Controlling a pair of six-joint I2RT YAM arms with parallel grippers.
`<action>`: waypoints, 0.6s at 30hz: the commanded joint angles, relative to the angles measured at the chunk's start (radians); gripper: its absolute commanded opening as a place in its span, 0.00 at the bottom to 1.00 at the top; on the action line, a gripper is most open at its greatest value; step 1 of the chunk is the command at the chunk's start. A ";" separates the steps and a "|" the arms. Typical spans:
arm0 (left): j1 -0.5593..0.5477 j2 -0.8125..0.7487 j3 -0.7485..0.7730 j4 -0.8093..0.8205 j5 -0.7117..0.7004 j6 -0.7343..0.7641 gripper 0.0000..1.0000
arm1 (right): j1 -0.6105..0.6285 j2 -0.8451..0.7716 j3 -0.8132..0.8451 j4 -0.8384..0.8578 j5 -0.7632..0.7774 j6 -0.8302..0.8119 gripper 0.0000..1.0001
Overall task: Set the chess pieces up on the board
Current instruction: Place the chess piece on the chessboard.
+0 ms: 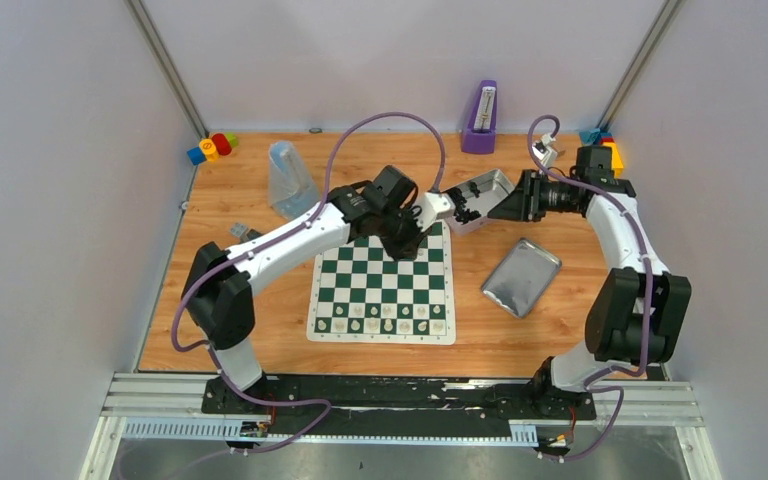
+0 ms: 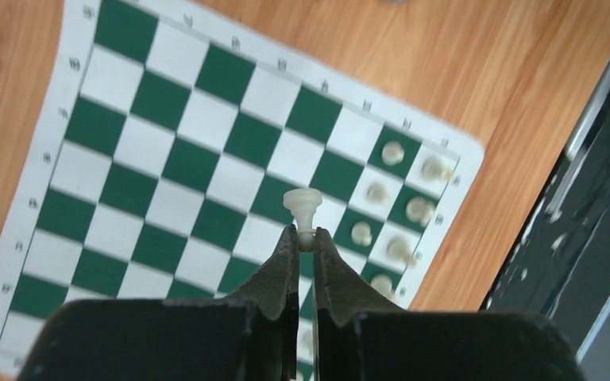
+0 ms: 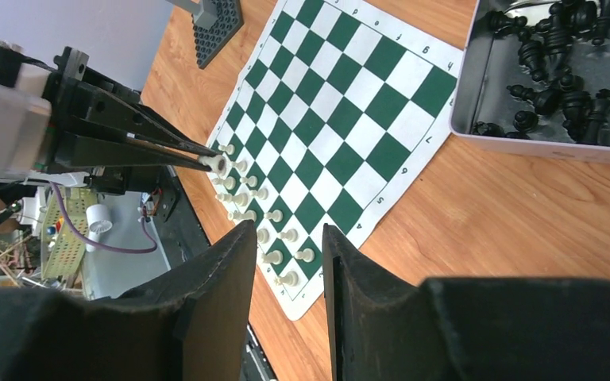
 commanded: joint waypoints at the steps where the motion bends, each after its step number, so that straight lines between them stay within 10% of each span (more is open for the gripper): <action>1: 0.024 -0.105 -0.070 -0.276 -0.104 0.267 0.00 | -0.032 -0.049 -0.031 -0.001 -0.036 -0.082 0.36; 18: 0.092 -0.201 -0.361 -0.536 -0.229 0.437 0.00 | -0.046 -0.158 -0.212 0.093 0.052 -0.143 0.35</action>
